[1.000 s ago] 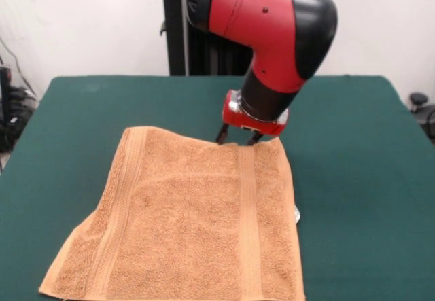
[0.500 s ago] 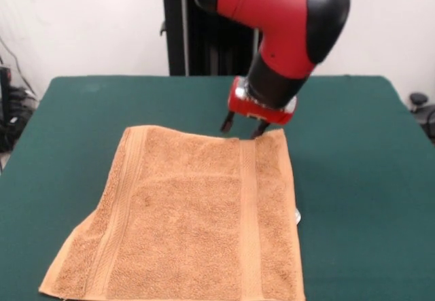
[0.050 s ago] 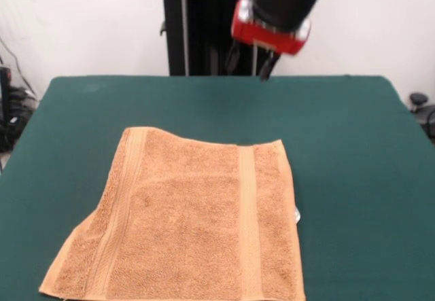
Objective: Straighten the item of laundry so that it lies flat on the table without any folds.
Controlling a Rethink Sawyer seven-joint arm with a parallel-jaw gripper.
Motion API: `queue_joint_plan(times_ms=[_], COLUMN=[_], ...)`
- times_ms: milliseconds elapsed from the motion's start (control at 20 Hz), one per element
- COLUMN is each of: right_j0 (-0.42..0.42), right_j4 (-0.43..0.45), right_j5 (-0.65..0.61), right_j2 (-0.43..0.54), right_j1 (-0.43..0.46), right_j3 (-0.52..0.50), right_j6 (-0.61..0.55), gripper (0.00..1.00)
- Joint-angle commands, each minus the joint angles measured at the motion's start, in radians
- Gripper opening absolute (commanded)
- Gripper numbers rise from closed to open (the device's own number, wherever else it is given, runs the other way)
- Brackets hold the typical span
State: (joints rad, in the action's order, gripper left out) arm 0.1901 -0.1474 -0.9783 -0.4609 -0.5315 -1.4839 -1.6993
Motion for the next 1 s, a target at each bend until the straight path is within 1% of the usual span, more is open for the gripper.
queue_joint_plan(times_ms=[50,300,550,750,1000], right_j0=[0.004,0.002,0.0,-0.017,-0.017], right_j4=[0.01,0.004,-0.003,-0.003,-0.011], right_j5=[-0.109,-0.073,-0.022,-0.047,-0.042], right_j2=[0.04,0.062,0.091,0.111,0.116], right_j1=[-0.049,-0.032,0.039,0.095,0.123], right_j3=[-0.037,-0.042,-0.007,0.069,0.093], right_j6=[-0.174,-0.2,-0.227,-0.208,-0.214], gripper=[1.0,1.0,1.0,1.0,1.0])
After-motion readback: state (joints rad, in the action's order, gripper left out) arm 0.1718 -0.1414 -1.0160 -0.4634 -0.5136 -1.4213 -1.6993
